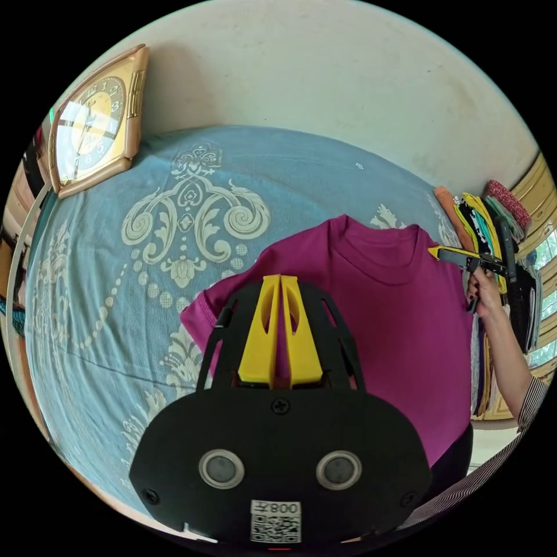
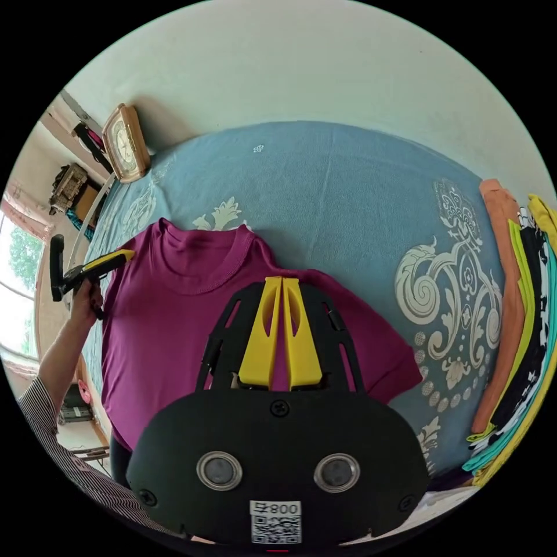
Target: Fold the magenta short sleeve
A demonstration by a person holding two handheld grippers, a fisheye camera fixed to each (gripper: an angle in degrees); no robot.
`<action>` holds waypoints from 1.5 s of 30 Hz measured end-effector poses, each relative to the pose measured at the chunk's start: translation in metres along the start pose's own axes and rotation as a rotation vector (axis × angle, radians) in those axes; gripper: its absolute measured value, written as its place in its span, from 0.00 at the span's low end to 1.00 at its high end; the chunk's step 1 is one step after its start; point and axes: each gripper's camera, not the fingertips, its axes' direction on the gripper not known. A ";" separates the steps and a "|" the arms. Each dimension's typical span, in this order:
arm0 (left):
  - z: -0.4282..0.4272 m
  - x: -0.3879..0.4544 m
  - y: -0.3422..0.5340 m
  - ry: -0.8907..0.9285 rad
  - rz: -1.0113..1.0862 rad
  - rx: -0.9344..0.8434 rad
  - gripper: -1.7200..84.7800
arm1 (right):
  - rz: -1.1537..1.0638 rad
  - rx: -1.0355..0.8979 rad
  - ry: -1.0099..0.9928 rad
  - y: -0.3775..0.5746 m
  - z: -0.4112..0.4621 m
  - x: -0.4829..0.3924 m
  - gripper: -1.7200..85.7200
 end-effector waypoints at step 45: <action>0.202 0.471 -0.066 0.498 0.607 -0.043 0.10 | 0.269 0.291 -0.174 0.314 -0.052 0.162 0.11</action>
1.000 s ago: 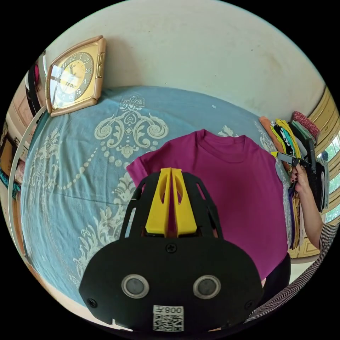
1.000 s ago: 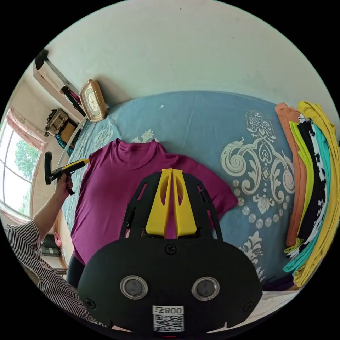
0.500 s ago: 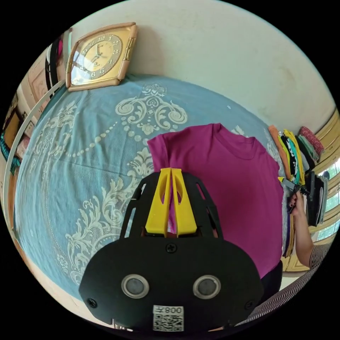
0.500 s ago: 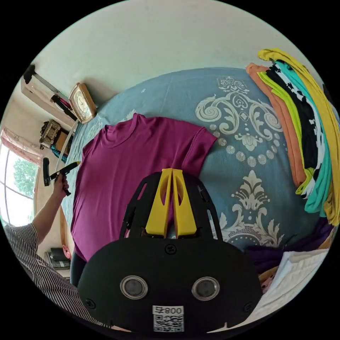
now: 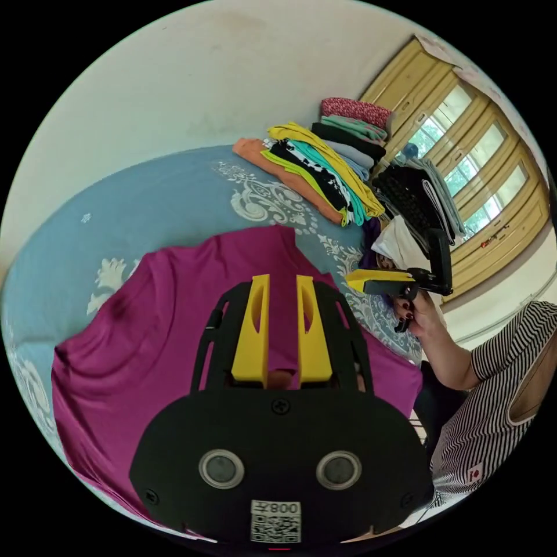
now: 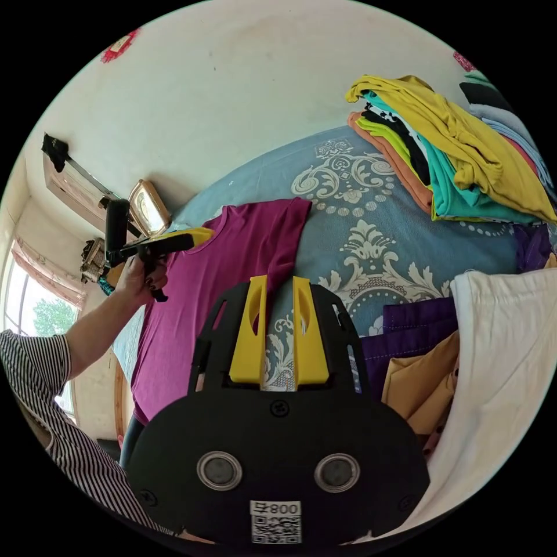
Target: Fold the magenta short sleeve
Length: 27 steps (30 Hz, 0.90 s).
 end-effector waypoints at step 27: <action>0.237 0.083 -0.187 -0.154 0.327 -0.373 0.03 | -0.069 -0.048 -0.057 0.030 0.021 0.055 0.03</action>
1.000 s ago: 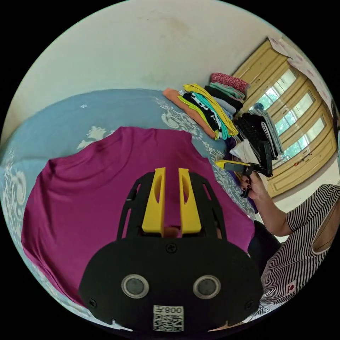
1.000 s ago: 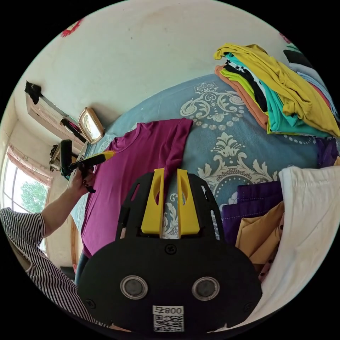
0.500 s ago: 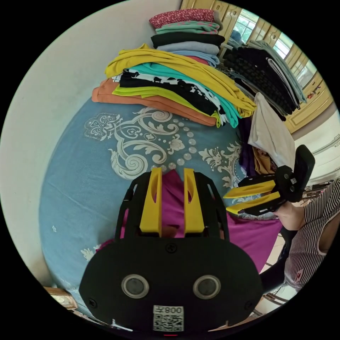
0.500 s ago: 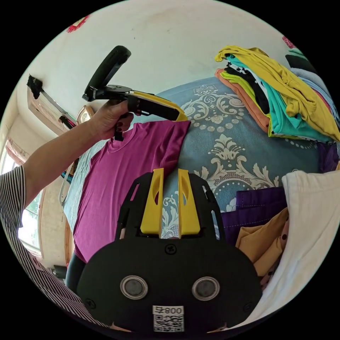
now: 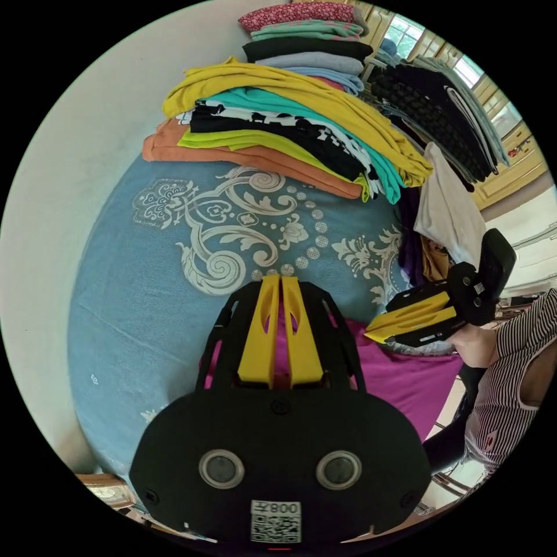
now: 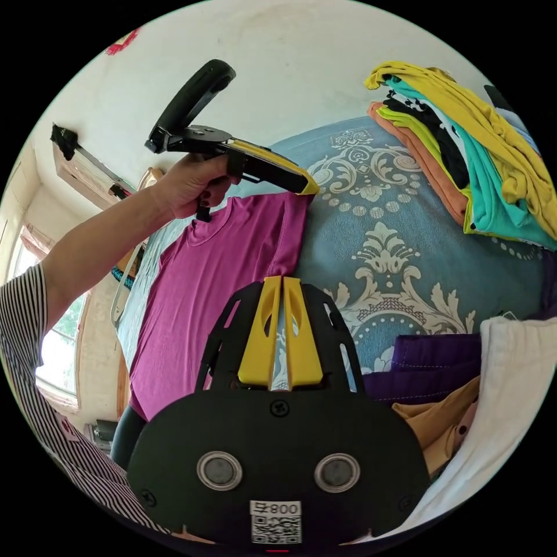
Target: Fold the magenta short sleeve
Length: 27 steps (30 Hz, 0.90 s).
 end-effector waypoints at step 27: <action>-0.026 -0.089 0.207 0.164 -0.375 0.281 0.04 | -0.294 -0.197 -0.090 -0.007 0.055 -0.058 0.03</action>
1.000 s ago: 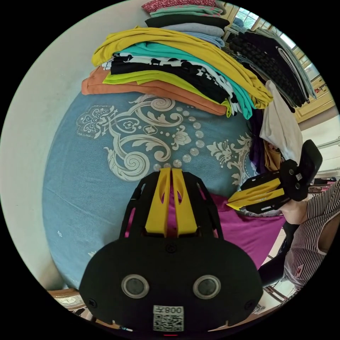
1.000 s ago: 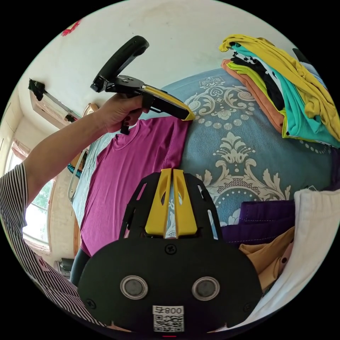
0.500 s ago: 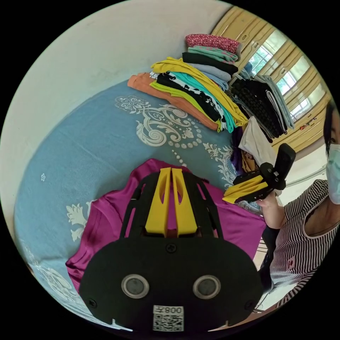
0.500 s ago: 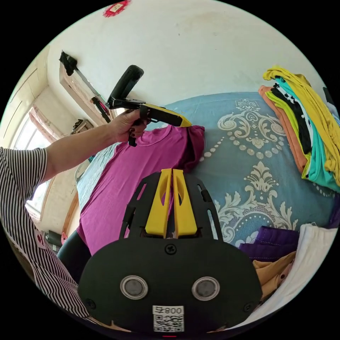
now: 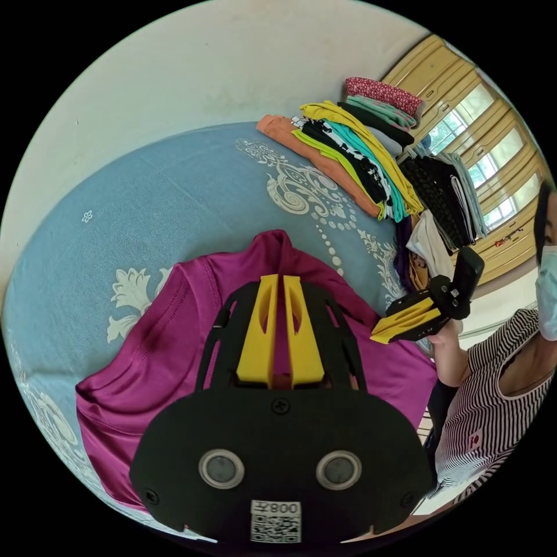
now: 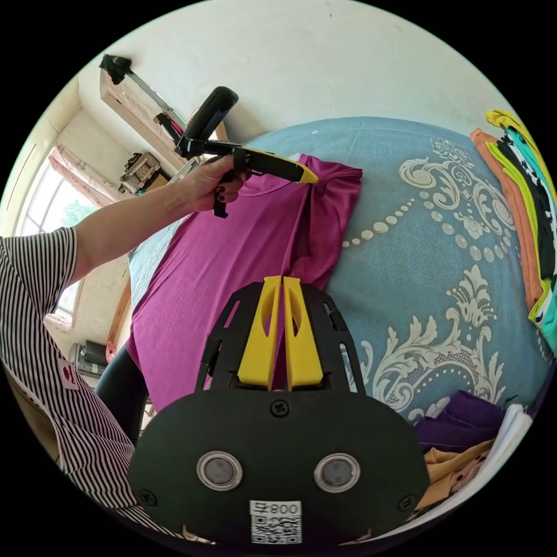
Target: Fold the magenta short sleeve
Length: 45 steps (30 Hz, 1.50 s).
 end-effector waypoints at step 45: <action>-0.385 -0.074 0.491 -0.014 -0.593 0.437 0.05 | 0.187 0.159 0.006 -0.090 0.041 -0.111 0.02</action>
